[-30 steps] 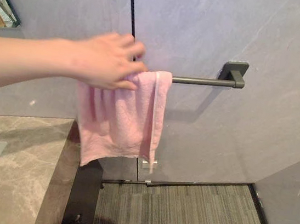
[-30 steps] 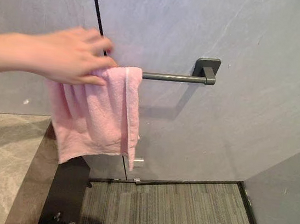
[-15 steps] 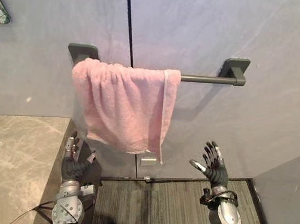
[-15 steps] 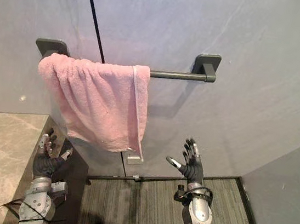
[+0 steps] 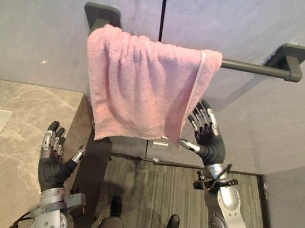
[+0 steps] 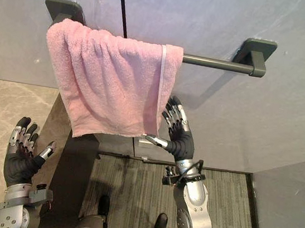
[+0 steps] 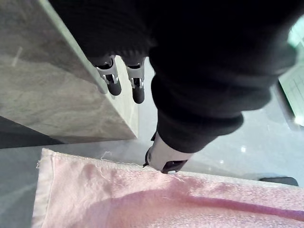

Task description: Organize washtable

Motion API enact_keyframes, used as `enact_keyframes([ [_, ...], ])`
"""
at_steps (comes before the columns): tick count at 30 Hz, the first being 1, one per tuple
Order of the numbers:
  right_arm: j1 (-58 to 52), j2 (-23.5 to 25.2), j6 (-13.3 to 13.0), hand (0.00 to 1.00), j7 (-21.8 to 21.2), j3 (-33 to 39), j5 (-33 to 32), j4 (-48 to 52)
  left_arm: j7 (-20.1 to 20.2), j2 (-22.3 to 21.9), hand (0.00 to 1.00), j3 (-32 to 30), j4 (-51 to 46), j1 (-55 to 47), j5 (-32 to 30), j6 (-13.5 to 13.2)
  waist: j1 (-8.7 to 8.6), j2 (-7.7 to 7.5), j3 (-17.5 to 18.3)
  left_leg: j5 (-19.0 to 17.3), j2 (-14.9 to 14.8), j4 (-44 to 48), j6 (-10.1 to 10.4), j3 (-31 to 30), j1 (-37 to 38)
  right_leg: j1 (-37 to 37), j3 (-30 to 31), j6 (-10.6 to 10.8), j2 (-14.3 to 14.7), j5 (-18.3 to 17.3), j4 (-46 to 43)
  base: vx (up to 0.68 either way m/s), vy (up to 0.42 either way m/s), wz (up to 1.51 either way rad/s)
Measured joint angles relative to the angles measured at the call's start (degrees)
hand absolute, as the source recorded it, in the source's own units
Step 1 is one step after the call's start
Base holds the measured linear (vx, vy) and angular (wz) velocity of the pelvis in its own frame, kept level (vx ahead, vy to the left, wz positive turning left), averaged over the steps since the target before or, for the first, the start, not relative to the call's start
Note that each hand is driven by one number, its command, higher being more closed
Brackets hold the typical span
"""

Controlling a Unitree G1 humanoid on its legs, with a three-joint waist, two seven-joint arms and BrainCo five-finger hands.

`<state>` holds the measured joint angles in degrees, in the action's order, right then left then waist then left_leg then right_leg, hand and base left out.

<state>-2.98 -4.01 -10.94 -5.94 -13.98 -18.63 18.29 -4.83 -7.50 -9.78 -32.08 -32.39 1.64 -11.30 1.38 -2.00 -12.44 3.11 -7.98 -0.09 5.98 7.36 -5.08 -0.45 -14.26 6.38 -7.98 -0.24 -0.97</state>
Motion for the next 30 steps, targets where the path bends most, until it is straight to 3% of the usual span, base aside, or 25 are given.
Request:
enact_keyframes([
  [5, 3.4, 0.0, 0.0, 0.0, 0.8, -2.8, -1.1, 0.0, -0.2, 1.1, 0.0, 1.4, -4.5, 2.6, 0.2, 0.2, -0.42, 0.36, -0.3, 0.1, 0.2, 0.1, 0.0, -0.3, -1.2, -1.1, -0.4, 0.0, -0.2, 0.0, -0.2, 0.0, 0.0, 0.05],
  [12, 14.0, 0.1, -0.1, 0.0, 1.4, -4.2, -1.7, -1.5, -1.5, 9.5, 0.0, 2.9, -4.4, 22.9, 1.1, 0.1, -0.9, 1.21, -1.1, 4.0, 0.2, -5.1, 0.2, -0.4, -3.0, -5.9, -0.9, -0.2, 0.0, 0.1, -1.4, -0.01, -0.002, 0.0],
  [18, 18.5, 0.5, -0.1, 0.0, 3.8, -4.1, -1.6, -3.6, -2.9, 13.2, 0.0, 4.3, -3.4, 30.8, 3.0, 0.1, -0.94, 1.56, -1.5, 4.1, 0.4, -5.2, 0.1, 0.4, -4.3, -8.0, 0.1, -0.3, -0.2, 0.1, -1.8, 0.02, 0.008, -0.07],
  [19, 18.8, 0.5, -0.1, 1.0, 4.1, -4.1, -1.6, -3.6, -2.9, 13.4, 1.0, 4.8, -3.2, 31.2, 3.6, 0.1, -0.93, 1.71, -1.6, 4.1, 0.4, -5.2, 0.1, 0.5, -4.3, -8.0, 0.1, -0.3, -0.2, 0.1, -1.8, 0.02, 0.001, -0.04],
  [24, 19.9, 0.5, -0.2, 1.0, 5.1, -4.2, -1.5, -3.9, -2.5, 13.8, 1.0, 6.1, -3.0, 31.3, 10.2, -0.1, -1.06, 2.47, -2.3, 4.1, 0.3, -5.2, 0.1, 0.8, -5.5, -9.4, 0.3, -0.4, -0.2, 0.2, -1.8, 0.0, 0.001, -0.02],
  [30, 20.4, 0.5, -0.2, 1.0, 7.0, -3.9, -1.5, -4.1, -2.7, 14.9, 1.0, 7.3, -3.0, 32.3, 12.4, -0.3, -1.85, 2.49, -2.3, 4.1, 0.4, -5.2, 0.1, 0.8, -6.1, -9.9, 0.3, -0.4, -0.2, 0.2, -1.8, 0.0, 0.0, 0.0],
])
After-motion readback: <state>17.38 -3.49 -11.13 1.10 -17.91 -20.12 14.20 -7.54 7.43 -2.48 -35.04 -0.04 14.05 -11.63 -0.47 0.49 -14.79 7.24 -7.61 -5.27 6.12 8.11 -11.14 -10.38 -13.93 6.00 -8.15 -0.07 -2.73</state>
